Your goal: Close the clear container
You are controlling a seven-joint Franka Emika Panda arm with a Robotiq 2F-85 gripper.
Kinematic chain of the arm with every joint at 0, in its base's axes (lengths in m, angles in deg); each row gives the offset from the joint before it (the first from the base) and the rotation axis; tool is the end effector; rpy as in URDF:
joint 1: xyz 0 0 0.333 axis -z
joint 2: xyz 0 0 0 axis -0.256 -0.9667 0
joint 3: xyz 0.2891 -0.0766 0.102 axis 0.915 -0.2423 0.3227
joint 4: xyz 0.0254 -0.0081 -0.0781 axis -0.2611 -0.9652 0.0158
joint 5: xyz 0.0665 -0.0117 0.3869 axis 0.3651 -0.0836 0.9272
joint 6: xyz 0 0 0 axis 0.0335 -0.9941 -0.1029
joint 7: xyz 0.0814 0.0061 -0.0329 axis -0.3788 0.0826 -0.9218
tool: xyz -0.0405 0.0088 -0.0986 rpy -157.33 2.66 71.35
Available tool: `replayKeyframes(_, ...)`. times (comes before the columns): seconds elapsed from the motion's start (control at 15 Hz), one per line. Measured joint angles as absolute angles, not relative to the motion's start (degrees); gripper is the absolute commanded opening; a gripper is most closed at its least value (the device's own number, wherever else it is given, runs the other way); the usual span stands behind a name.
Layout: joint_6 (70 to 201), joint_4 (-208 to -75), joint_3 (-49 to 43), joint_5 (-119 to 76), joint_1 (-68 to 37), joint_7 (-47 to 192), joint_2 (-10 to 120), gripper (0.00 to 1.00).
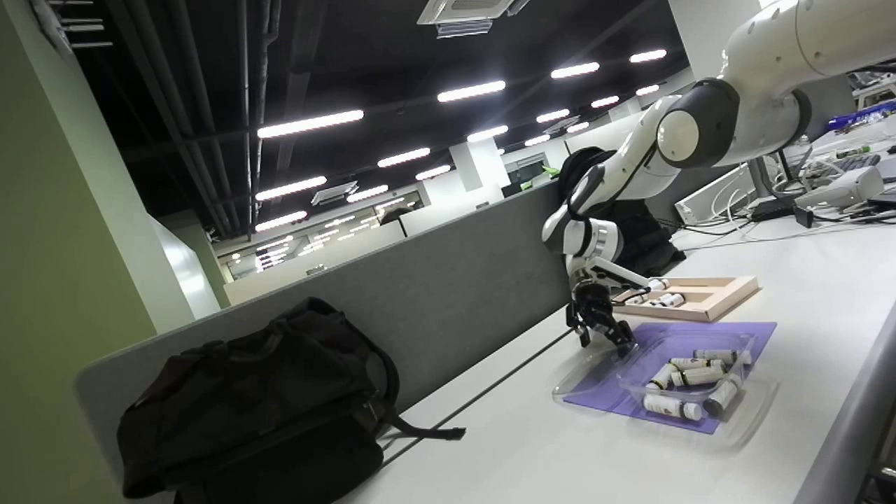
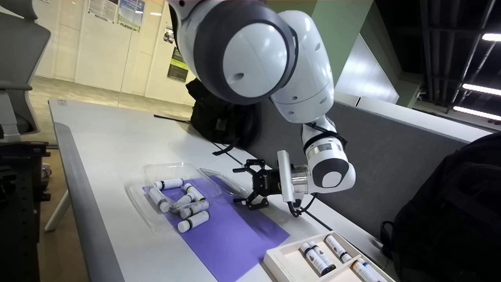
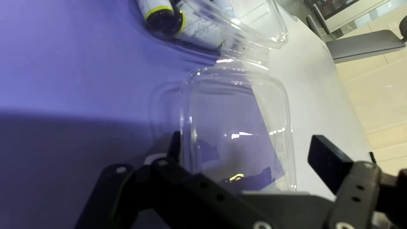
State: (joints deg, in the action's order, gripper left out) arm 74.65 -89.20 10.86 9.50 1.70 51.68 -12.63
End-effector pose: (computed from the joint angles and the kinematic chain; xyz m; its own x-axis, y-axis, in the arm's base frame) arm 0.6770 -0.0704 0.0319 0.8067 0.2617 -0.5299 -0.2511 -0.6598 -0.7082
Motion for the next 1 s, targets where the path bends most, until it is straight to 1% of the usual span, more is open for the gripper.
replayKeyframes(0.67, 77.3, -89.1, 11.3, 11.6, 1.7, 48.5, -12.0, 1.00)
replayKeyframes(1.0, 73.9, -89.1, 13.1, 17.2, 4.6, 48.6, -12.1, 1.00)
